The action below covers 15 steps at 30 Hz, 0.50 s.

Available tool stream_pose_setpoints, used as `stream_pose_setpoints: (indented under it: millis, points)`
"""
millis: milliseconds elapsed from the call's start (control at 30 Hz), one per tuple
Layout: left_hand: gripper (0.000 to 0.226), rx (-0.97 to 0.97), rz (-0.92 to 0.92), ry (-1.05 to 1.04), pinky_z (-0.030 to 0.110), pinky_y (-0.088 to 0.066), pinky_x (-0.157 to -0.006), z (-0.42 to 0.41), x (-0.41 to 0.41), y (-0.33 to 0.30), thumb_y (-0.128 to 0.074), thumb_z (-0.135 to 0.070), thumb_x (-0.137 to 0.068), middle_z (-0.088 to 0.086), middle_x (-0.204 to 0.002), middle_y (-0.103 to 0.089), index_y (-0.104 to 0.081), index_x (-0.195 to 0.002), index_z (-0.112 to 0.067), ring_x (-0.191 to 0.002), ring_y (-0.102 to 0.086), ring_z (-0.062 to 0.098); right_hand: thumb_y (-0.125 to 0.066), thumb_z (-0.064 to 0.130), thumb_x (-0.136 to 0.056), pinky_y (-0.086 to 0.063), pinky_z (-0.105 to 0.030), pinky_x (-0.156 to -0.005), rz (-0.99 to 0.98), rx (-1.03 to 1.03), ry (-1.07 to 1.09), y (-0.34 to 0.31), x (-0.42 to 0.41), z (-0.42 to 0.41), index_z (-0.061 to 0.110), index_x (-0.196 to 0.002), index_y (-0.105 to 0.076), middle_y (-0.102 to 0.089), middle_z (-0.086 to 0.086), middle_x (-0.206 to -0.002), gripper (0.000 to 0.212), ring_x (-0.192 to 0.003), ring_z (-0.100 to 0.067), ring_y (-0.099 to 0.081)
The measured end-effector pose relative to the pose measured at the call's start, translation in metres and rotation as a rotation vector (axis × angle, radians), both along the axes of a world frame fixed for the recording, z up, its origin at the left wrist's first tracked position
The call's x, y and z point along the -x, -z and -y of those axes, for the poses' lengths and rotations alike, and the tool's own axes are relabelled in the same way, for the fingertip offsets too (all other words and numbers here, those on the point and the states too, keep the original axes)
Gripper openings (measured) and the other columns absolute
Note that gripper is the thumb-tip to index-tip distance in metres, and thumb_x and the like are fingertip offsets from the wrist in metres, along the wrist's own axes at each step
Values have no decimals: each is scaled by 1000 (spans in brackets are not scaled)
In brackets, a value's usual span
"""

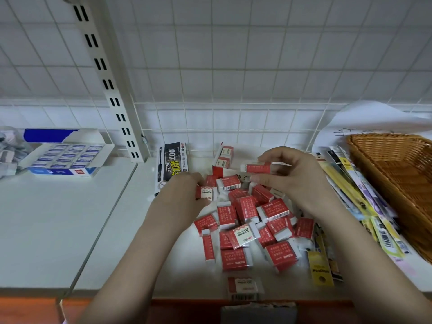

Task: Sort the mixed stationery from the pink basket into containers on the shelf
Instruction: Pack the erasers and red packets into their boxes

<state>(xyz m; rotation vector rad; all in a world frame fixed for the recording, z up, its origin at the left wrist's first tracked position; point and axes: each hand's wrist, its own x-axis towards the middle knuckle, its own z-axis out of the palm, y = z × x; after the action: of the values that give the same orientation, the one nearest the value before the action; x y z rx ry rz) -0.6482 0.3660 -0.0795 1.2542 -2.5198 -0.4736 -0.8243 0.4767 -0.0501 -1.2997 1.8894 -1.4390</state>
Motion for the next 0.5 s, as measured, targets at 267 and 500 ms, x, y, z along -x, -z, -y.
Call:
stream_pose_setpoints:
  millis: [267,500]
  points:
    - [16,-18,-167,-134,19,-35,-57,-1,-11,0,-72,-25,-80,-7,-77,-57,-65,-93,-19,-71,-52,11,-57,-4,-87,-41,-30,-73,418,-82,29,-2,21,62,9,-78,-63,-58,-17,-79,16,-69,-21,-49]
    - [20,-29,-249,-149,10,-38,-58,0,-12,1,-71,-30,-81,0,-81,-66,-66,-91,-13,-70,-57,12,-57,-4,-83,-47,-30,-69,-94,-448,6,28,53,117,12,-91,-59,-64,-12,-100,19,-83,-21,-59]
